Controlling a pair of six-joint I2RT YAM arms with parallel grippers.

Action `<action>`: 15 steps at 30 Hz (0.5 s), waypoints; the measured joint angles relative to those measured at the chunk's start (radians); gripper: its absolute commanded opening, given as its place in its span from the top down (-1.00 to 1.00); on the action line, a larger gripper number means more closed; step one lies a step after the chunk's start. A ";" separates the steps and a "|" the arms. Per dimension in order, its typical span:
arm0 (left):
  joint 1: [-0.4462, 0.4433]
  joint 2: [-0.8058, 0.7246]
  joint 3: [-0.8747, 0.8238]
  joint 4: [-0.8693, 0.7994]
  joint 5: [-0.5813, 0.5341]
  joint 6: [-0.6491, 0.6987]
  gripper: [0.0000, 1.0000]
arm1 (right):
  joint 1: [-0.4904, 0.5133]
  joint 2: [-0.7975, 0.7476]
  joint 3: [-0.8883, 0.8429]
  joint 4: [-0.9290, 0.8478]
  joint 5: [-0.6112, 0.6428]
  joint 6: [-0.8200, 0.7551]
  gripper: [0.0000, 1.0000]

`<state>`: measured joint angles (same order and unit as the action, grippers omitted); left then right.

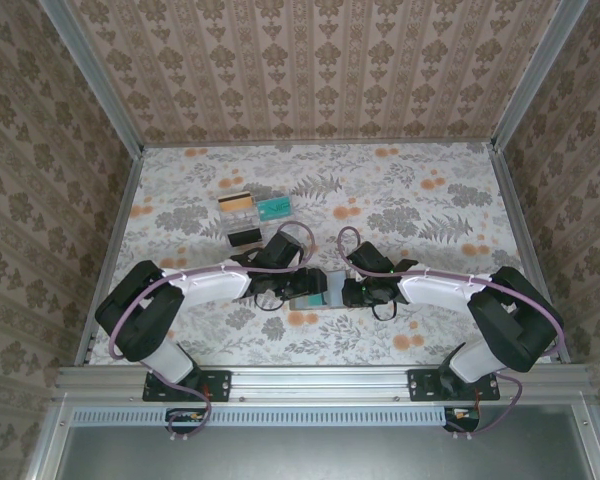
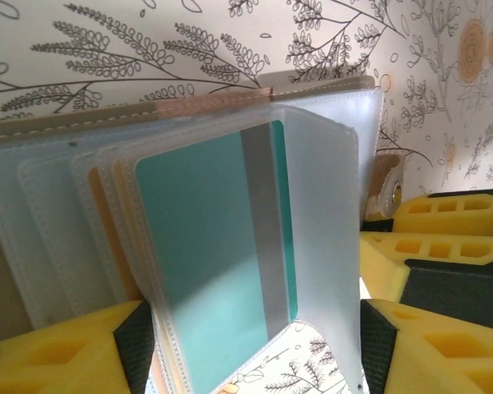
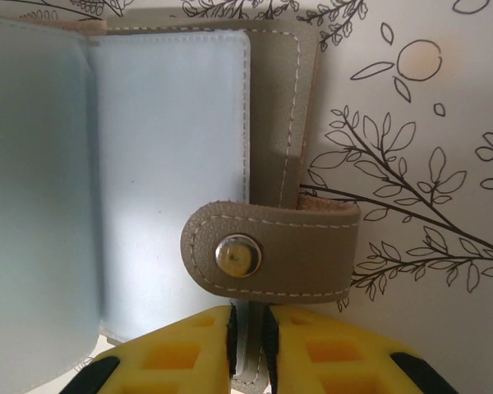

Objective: Take the credit cards out of the card holder

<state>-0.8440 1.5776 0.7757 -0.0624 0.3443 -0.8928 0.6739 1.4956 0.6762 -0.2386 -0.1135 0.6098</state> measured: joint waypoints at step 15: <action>0.000 0.000 0.000 0.023 0.024 0.011 -1.00 | 0.000 0.000 0.000 0.008 -0.010 0.018 0.35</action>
<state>-0.8440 1.5772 0.7757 -0.0391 0.3679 -0.8818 0.6743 1.4960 0.6765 -0.2310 -0.1238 0.6273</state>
